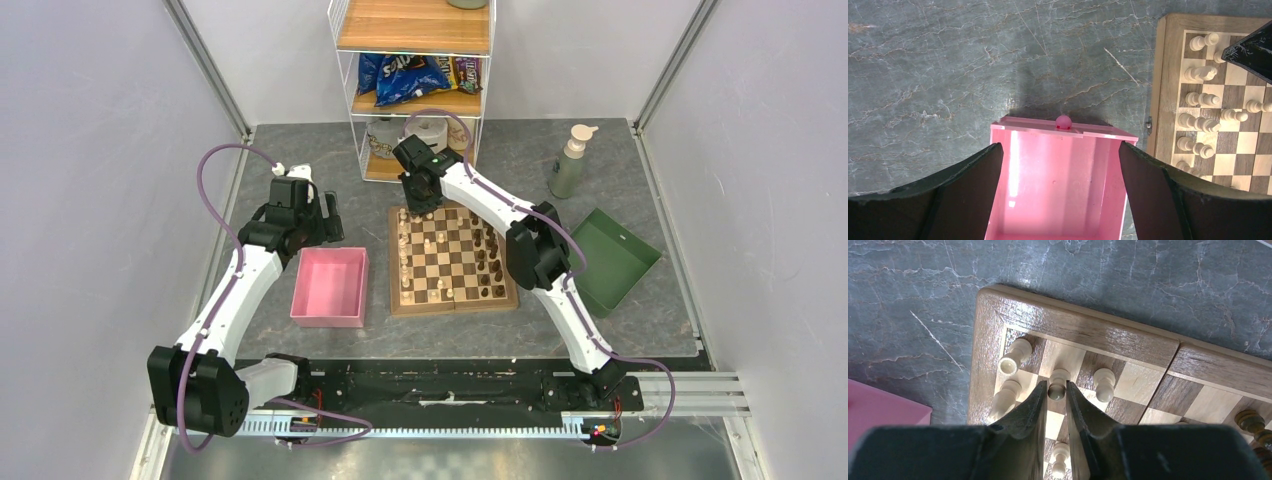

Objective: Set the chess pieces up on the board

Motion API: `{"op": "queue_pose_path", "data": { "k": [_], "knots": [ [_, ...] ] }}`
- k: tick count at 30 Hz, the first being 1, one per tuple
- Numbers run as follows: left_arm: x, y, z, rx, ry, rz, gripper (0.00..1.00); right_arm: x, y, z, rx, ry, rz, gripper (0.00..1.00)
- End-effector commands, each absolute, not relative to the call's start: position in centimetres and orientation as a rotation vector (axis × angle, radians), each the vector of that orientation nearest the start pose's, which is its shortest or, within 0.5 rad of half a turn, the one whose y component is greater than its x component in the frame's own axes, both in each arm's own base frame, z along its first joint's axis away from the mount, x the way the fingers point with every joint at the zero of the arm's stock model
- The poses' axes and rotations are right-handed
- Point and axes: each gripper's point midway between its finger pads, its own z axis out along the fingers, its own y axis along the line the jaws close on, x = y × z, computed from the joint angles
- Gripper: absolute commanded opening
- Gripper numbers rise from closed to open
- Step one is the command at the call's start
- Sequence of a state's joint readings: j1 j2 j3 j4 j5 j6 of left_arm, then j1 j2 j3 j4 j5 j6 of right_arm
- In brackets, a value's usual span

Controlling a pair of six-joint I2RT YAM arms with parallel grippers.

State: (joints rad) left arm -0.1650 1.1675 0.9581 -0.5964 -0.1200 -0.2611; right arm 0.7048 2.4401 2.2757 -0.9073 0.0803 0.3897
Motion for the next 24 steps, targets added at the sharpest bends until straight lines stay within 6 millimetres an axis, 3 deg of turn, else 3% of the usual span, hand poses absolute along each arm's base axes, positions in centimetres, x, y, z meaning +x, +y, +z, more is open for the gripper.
{"op": "queue_pose_path", "data": {
  "k": [1, 14, 24],
  "knots": [
    [31.5, -4.3, 16.4, -0.194, 2.340, -0.089, 0.93, 43.3, 36.9, 7.4, -0.408, 2.592, 0.259, 0.27],
    [31.5, -4.4, 16.3, -0.193, 2.342, -0.089, 0.93, 44.4, 36.7, 7.4, -0.401, 2.559, 0.220, 0.24],
    [31.5, -4.4, 16.3, -0.190, 2.342, -0.091, 0.93, 43.9, 37.3, 7.1, -0.415, 2.566, 0.242, 0.25]
  ]
}}
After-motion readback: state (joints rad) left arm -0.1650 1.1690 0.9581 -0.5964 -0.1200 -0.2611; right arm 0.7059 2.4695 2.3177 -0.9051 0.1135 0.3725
